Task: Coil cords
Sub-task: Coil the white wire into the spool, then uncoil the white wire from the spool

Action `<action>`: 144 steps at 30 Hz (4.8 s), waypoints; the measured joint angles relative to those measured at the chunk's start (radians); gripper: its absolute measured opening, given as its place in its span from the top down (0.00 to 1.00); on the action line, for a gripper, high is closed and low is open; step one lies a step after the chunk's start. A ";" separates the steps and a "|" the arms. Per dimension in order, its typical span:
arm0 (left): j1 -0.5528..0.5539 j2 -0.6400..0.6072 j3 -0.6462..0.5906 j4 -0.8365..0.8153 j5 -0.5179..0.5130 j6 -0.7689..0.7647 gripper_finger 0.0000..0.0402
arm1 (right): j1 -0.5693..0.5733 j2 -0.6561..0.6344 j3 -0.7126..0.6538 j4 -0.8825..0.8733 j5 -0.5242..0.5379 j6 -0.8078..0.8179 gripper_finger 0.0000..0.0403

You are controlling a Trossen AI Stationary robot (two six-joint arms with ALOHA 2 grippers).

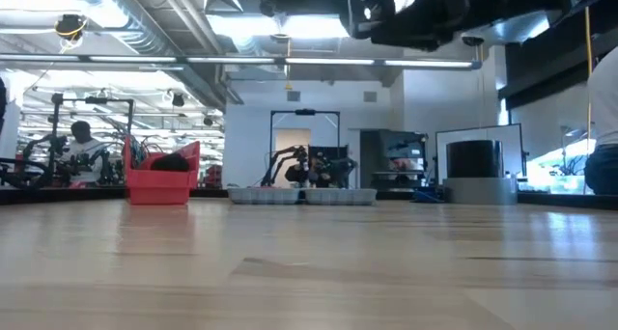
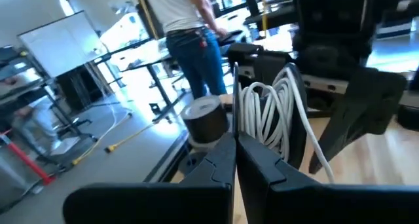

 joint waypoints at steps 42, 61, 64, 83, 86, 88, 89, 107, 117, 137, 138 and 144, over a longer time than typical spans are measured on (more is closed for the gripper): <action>-0.031 0.003 -0.001 -0.035 -0.066 -0.039 0.99 | 0.092 0.261 0.017 0.293 0.119 -0.055 0.55; -0.035 0.003 0.000 0.000 0.000 -0.057 0.99 | 0.092 0.262 0.018 0.369 0.035 0.001 0.55; -0.035 0.003 0.000 -0.002 0.004 -0.061 0.99 | 0.092 0.262 0.019 0.374 0.025 0.001 0.55; -0.049 0.002 0.000 -0.008 -0.117 -0.007 0.99 | 0.087 0.262 0.019 0.211 0.274 -0.039 0.55; -0.047 0.002 0.000 0.004 -0.077 -0.010 0.99 | 0.082 0.262 0.019 0.248 0.163 -0.006 0.55; -0.047 0.002 0.000 0.014 -0.044 -0.017 0.99 | 0.074 0.269 0.019 0.292 0.104 0.020 0.55; -0.047 0.002 0.000 0.019 -0.034 -0.018 0.99 | 0.071 0.276 0.019 0.320 0.085 0.041 0.55; -0.051 0.002 0.000 0.015 -0.031 -0.012 0.99 | 0.072 0.352 0.020 0.467 0.059 0.051 0.55; -0.051 0.001 0.000 0.015 -0.032 -0.009 0.99 | 0.072 0.351 0.020 0.476 0.028 0.069 0.77; -0.050 0.001 -0.001 -0.072 -0.106 0.063 0.99 | 0.204 0.232 0.027 0.480 0.041 -0.184 0.97; -0.050 0.001 -0.001 -0.071 -0.106 0.061 0.99 | 0.221 0.202 0.027 0.460 0.095 -0.211 0.98; -0.060 0.001 -0.001 -0.055 -0.106 0.064 0.99 | 0.301 0.019 0.027 0.202 0.501 -0.374 0.99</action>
